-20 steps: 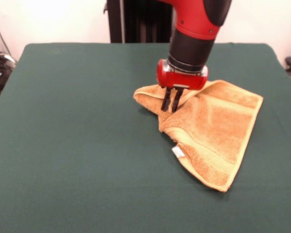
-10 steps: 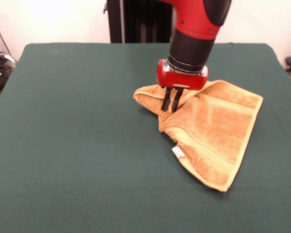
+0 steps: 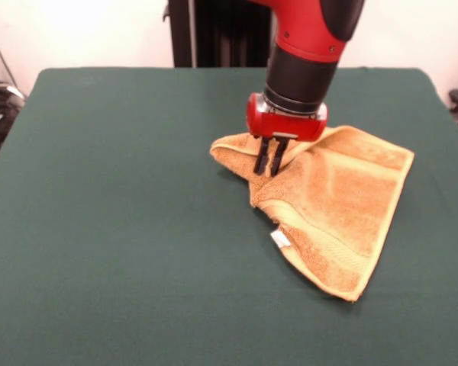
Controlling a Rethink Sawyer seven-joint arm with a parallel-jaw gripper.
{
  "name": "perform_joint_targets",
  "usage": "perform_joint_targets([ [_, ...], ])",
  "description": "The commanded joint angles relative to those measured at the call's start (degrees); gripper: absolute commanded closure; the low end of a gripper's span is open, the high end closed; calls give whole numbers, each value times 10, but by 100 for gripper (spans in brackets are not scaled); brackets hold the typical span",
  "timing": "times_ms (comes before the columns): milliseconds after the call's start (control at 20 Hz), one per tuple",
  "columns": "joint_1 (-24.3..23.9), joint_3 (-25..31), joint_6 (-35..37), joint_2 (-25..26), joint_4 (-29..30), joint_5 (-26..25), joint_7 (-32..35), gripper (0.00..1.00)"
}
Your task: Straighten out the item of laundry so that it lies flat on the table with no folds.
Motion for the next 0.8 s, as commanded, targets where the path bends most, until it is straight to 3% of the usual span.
perform_joint_targets([
  [50, 3, 59, 35, 23, 11, 30, 147, 100],
  [800, 6, 48, 62, 18, -3, 35, 150, 100],
])
